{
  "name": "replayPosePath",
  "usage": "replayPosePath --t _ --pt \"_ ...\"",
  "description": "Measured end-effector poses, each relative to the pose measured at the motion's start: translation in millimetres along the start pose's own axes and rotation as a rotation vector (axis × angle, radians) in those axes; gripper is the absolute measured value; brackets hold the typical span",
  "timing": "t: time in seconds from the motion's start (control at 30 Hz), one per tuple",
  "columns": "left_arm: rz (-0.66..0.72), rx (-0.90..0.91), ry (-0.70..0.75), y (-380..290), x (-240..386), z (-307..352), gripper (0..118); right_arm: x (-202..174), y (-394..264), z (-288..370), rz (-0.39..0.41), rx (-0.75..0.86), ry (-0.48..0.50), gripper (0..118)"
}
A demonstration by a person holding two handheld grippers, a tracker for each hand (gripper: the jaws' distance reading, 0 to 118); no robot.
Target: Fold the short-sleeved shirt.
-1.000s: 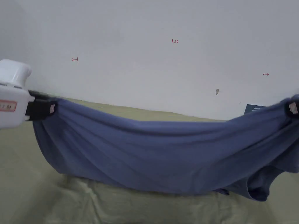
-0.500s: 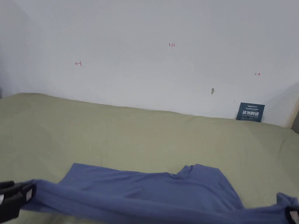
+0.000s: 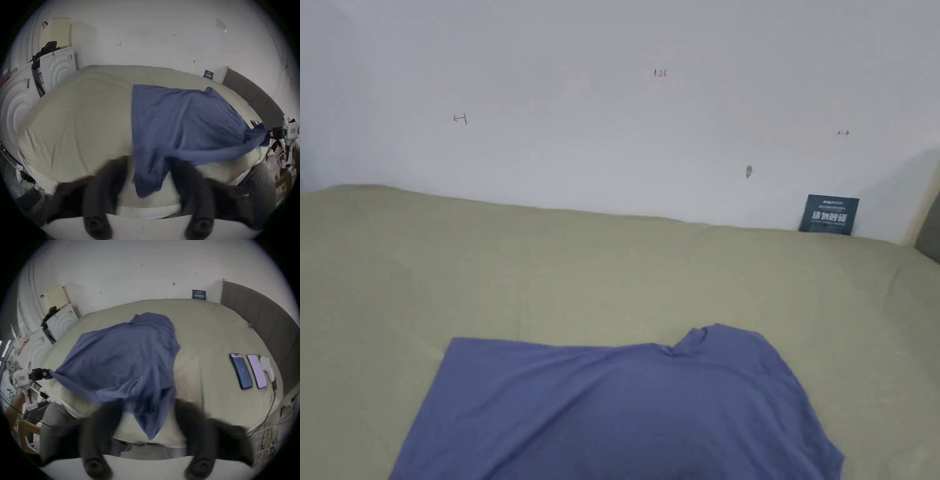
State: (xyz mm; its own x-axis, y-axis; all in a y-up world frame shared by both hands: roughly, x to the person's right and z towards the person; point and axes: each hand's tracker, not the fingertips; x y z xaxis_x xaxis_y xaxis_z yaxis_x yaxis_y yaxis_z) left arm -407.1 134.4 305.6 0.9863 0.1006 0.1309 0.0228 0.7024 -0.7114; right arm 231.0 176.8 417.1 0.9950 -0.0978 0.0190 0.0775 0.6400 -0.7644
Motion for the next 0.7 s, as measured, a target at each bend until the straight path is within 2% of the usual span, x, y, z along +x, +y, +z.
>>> replayPosePath --t 0.03,0.07,0.1,0.13,0.23,0.4,0.43,0.47,0.5,0.53,0.57,0.6,0.7 --pt "0.033 -0.002 0.028 -3.8 -5.4 4.0 90 -0.4 -1.2 3.0 -0.004 0.018 -0.022 95" --pt "0.076 0.022 0.029 -6.2 -9.7 11.6 98 5.2 -3.5 6.6 -0.016 0.067 -0.02 99" --pt "0.113 0.066 0.026 -6.6 -13.2 22.4 98 3.7 -2.2 13.3 -0.009 0.091 -0.005 95" --pt "0.126 0.099 0.03 -6.3 -14.1 31.5 98 0.5 -0.6 18.5 0.003 0.108 -0.014 95" --pt "0.106 0.23 0.096 -2.7 -7.2 68.7 97 -16.1 1.0 38.5 0.031 0.227 -0.071 96" --pt "0.05 0.319 0.122 -0.4 24.1 100.0 95 -44.1 -7.9 54.3 -0.027 0.357 -0.028 95" --pt "0.04 0.319 0.114 -1.0 28.4 100.2 91 -46.8 -10.3 55.0 -0.032 0.356 -0.014 88" --pt "0.021 0.316 0.099 -0.3 33.2 100.7 77 -52.5 -14.5 54.1 -0.034 0.346 0.0 69" --pt "0.003 0.315 0.099 0.2 38.4 101.2 35 -55.8 -16.7 52.6 -0.034 0.33 -0.001 25" --pt "-0.013 0.305 0.118 2.0 42.1 100.2 1 -59.0 -18.7 50.4 -0.033 0.305 -0.02 0" --pt "-0.034 0.289 0.147 1.8 44.9 98.4 0 -62.2 -24.9 46.8 -0.053 0.27 -0.049 0" --pt "-0.034 0.288 0.155 3.7 44.2 97.6 0 -62.6 -26.7 47.1 -0.04 0.289 -0.058 0" --pt "-0.009 0.243 0.128 -2.3 33.7 83.2 0 -59.3 -33.4 48.1 -0.059 0.255 -0.029 0"
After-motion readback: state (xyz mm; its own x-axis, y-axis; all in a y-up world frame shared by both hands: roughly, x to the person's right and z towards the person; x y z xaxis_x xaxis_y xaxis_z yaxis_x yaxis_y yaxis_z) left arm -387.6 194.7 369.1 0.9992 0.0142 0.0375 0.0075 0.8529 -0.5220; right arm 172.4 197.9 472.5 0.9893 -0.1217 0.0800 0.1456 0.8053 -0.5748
